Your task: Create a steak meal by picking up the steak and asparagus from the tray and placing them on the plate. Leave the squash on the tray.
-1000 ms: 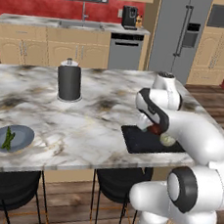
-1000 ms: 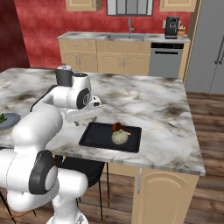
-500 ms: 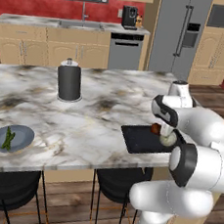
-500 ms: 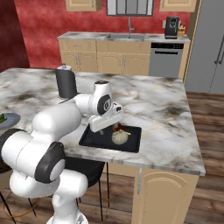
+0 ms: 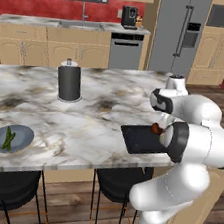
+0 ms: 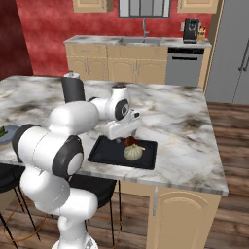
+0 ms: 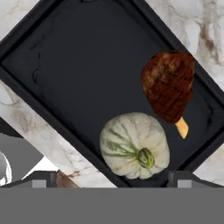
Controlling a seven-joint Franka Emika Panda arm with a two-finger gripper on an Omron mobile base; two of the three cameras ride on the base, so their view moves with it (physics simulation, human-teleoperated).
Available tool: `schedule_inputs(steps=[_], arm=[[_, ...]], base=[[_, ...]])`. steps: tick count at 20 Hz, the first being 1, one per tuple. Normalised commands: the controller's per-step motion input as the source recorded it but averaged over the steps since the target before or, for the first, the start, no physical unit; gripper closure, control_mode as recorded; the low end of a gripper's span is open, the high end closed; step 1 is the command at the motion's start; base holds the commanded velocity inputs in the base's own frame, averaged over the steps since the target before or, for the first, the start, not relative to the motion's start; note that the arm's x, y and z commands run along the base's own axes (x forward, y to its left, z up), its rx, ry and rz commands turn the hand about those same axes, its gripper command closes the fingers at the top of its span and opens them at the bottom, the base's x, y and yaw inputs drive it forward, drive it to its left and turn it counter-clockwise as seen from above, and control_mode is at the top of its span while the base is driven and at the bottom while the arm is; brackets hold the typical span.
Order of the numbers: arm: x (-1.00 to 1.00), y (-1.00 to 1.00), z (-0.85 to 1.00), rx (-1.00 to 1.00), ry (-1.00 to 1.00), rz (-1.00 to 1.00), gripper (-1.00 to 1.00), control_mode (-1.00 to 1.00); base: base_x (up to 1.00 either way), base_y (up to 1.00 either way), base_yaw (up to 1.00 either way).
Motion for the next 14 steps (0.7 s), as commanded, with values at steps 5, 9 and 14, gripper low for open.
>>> schedule_inputs(steps=[5,9,14], arm=[[0.36,0.05,-0.12,0.00,0.00,-0.01,-1.00,-1.00],[0.27,0.15,-0.27,0.00,0.00,-0.07,-1.00,-1.00],[0.12,0.15,-0.31,0.00,-0.05,-0.10,-1.00,-1.00]], base=[[0.00,0.00,0.00],[0.00,0.00,0.00],[0.00,0.00,0.00]])
